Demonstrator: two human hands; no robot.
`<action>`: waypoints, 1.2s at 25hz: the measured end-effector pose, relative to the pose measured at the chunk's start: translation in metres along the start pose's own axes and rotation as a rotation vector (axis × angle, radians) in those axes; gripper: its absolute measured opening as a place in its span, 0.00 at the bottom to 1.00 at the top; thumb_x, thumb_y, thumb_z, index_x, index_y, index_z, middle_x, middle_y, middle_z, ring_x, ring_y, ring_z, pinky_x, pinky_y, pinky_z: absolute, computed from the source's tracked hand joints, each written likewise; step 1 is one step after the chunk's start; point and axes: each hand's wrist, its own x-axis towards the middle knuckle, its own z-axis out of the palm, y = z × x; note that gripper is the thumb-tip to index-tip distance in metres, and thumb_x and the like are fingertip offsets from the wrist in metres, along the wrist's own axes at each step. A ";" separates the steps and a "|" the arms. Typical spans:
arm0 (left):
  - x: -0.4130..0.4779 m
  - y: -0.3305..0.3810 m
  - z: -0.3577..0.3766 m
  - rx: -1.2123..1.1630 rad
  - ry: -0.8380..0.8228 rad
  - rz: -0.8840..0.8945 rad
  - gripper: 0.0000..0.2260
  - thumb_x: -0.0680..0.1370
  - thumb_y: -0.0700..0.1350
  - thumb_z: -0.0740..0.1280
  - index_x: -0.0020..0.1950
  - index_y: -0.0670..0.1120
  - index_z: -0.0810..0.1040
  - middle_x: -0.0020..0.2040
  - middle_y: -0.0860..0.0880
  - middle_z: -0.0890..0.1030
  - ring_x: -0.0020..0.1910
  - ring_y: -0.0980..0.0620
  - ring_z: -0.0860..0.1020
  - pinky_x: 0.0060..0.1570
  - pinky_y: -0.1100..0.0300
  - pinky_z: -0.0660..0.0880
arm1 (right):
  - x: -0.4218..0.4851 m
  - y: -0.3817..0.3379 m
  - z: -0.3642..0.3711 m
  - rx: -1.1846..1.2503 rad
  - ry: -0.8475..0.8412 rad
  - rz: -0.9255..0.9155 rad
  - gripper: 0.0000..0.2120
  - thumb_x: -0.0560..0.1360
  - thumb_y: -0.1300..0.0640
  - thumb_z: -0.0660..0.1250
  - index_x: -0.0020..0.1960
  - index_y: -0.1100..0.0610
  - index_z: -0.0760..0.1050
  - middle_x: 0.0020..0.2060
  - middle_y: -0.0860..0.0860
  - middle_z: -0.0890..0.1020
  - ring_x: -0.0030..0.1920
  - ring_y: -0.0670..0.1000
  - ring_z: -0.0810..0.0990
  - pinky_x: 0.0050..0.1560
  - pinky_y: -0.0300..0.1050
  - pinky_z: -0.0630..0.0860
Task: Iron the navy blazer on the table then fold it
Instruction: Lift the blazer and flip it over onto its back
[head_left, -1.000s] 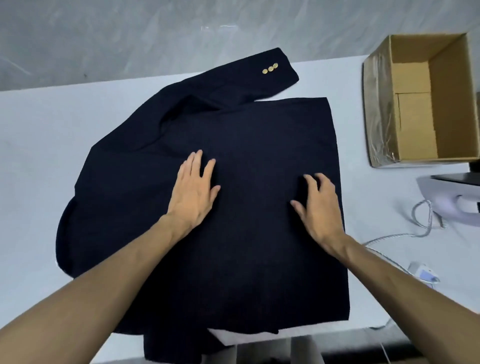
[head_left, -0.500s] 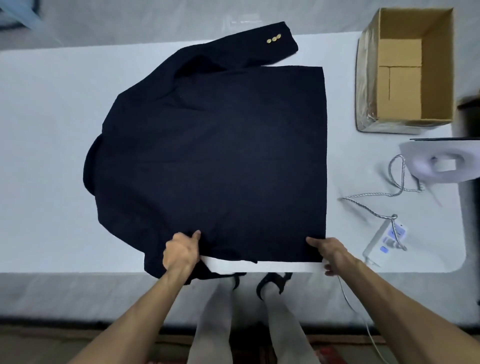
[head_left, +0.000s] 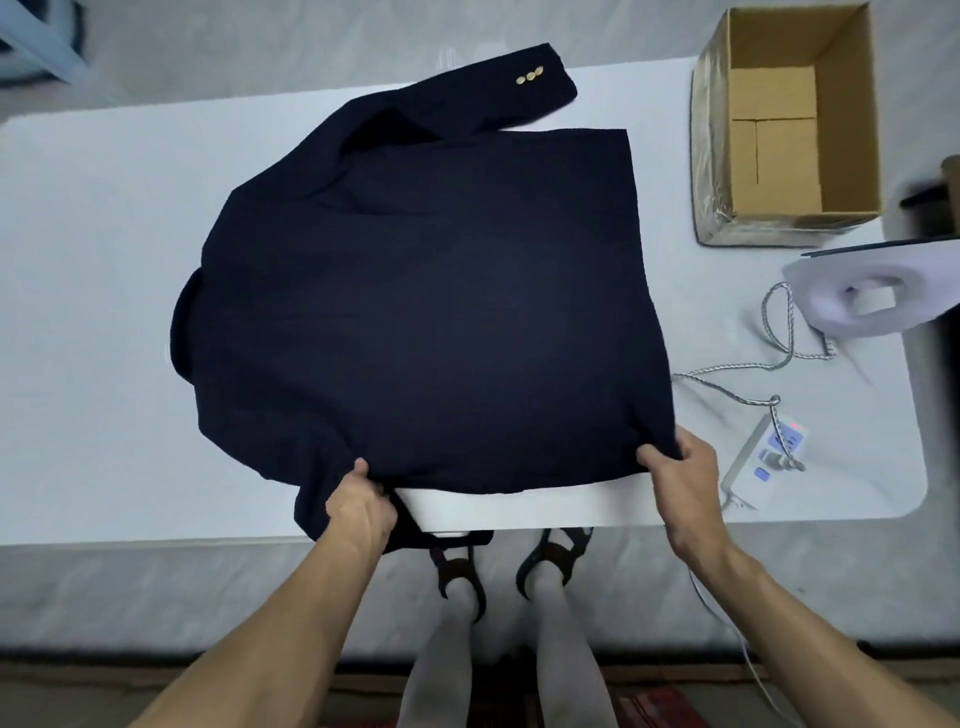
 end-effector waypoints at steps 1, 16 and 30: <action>-0.011 0.003 -0.006 0.419 -0.037 0.201 0.15 0.83 0.44 0.62 0.69 0.43 0.73 0.70 0.48 0.75 0.60 0.51 0.78 0.58 0.56 0.75 | -0.005 0.004 -0.004 0.018 0.032 -0.033 0.06 0.71 0.72 0.62 0.42 0.65 0.76 0.34 0.50 0.77 0.35 0.44 0.73 0.38 0.35 0.71; 0.000 0.024 -0.020 1.476 -0.326 0.128 0.15 0.79 0.36 0.62 0.66 0.38 0.74 0.61 0.40 0.81 0.56 0.41 0.81 0.56 0.49 0.78 | 0.042 0.065 0.005 0.081 0.103 0.257 0.17 0.76 0.70 0.63 0.62 0.55 0.70 0.60 0.53 0.79 0.56 0.53 0.78 0.61 0.51 0.76; 0.017 -0.006 -0.011 3.332 -0.735 1.668 0.37 0.82 0.60 0.58 0.80 0.40 0.47 0.78 0.32 0.50 0.78 0.33 0.49 0.76 0.44 0.50 | 0.030 0.040 0.040 -0.481 0.318 -0.195 0.19 0.74 0.66 0.67 0.64 0.58 0.72 0.55 0.53 0.74 0.51 0.45 0.75 0.49 0.40 0.72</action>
